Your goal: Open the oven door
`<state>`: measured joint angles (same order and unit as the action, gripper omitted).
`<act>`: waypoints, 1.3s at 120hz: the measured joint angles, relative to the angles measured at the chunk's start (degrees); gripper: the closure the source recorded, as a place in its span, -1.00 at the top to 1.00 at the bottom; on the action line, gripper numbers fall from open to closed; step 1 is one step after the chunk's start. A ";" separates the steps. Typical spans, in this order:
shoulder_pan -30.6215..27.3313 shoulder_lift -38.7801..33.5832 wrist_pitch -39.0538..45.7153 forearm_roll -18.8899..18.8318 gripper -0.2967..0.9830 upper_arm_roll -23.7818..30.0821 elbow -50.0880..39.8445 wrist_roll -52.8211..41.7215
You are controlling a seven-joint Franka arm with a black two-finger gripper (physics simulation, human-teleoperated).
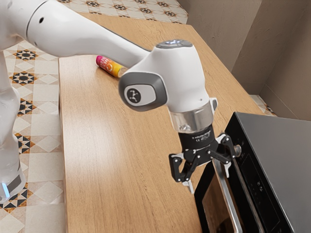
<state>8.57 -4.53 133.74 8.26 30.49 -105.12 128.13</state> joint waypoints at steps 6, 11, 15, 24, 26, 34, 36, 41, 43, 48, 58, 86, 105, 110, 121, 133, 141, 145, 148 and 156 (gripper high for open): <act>-0.06 0.04 0.01 0.00 0.53 0.00 -0.02 0.09; -0.03 0.15 0.01 0.01 0.53 0.01 -0.02 0.16; -0.01 0.20 0.01 0.03 0.53 0.00 -0.10 0.22; -0.02 0.21 0.02 0.25 0.53 -0.03 -0.69 0.32; -0.04 0.20 0.02 0.40 0.53 -0.02 -0.86 0.35; -0.07 0.06 0.03 0.98 0.53 -0.07 -1.51 0.43; 0.00 0.00 0.03 1.15 0.53 -0.10 -1.68 0.45; 0.17 -0.57 0.05 1.56 0.53 -0.14 -2.54 0.48; 0.26 -0.99 0.06 1.79 0.53 -0.16 -3.01 0.49; 0.40 -2.33 0.12 2.41 0.53 -0.18 -4.36 0.52; 0.53 -4.76 0.21 3.58 0.52 -0.20 -6.67 0.57; 0.48 -10.42 1.17 6.52 0.50 -0.14 -12.13 1.04; -3.31 -19.22 1.75 7.27 0.49 3.59 -14.99 2.36; -4.07 -21.50 1.63 7.51 0.50 4.42 -15.25 2.46; -5.12 -25.17 0.56 6.22 0.51 6.17 -14.44 2.38; -6.08 -22.31 -6.41 3.94 0.52 3.02 -4.19 2.27; -6.17 -16.80 -17.52 3.33 0.52 -7.62 7.40 2.99; -6.26 -15.08 -23.29 3.24 0.52 -16.38 10.71 3.47; -6.63 -14.21 -27.07 3.34 0.52 -21.26 11.83 3.80; -8.71 -13.08 -35.25 2.34 0.53 -26.61 13.12 4.61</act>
<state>-0.14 -17.62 98.49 10.60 3.88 -91.99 132.74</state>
